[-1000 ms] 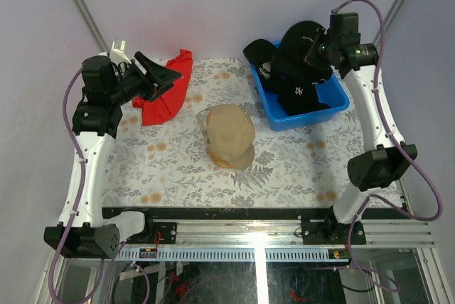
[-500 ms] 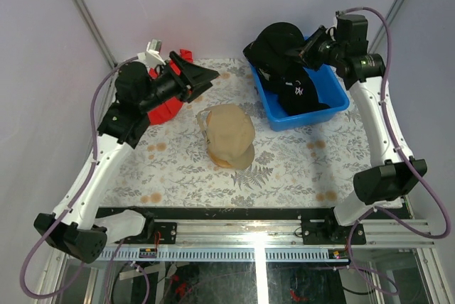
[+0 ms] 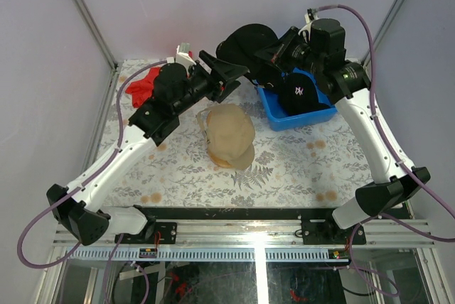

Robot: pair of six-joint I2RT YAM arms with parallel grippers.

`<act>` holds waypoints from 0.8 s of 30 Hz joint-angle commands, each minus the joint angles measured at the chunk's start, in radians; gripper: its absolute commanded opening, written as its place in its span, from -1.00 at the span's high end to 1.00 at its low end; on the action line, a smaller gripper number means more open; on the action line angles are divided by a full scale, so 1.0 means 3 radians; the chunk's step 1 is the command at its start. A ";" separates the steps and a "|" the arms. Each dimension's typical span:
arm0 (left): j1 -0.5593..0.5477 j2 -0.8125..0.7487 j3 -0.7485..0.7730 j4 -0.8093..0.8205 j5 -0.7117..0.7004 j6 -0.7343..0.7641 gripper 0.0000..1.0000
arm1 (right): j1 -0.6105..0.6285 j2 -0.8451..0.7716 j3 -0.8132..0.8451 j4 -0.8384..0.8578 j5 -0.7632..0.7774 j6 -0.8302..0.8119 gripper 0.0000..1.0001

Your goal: Stack the hats

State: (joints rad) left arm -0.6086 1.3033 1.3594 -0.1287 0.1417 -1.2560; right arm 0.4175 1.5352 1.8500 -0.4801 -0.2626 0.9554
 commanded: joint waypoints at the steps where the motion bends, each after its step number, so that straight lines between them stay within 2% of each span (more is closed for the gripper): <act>1: -0.0037 -0.0009 0.0259 0.0253 -0.0410 0.0089 -0.27 | 0.0086 -0.0149 0.0029 0.0248 0.0120 0.0034 1.00; 11: -0.0053 0.0134 0.0294 0.0331 -0.0421 0.0089 -0.28 | 0.0318 -0.0308 -0.0311 0.0371 0.0034 0.0121 1.00; 16: -0.0056 0.0116 0.0282 0.0275 -0.0368 0.0101 -0.28 | 0.0334 -0.0358 -0.0257 0.0328 0.0241 -0.0020 1.00; 24: -0.0083 -0.0079 0.0350 -0.0330 -0.0428 0.0168 -0.27 | 0.0335 -0.0259 -0.0110 0.0245 0.0352 -0.0179 1.00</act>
State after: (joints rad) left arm -0.6224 1.3258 1.4212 -0.1387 0.0429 -1.2415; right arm 0.5114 1.4746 1.7638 -0.4656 -0.1909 0.9360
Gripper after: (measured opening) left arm 0.637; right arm 0.055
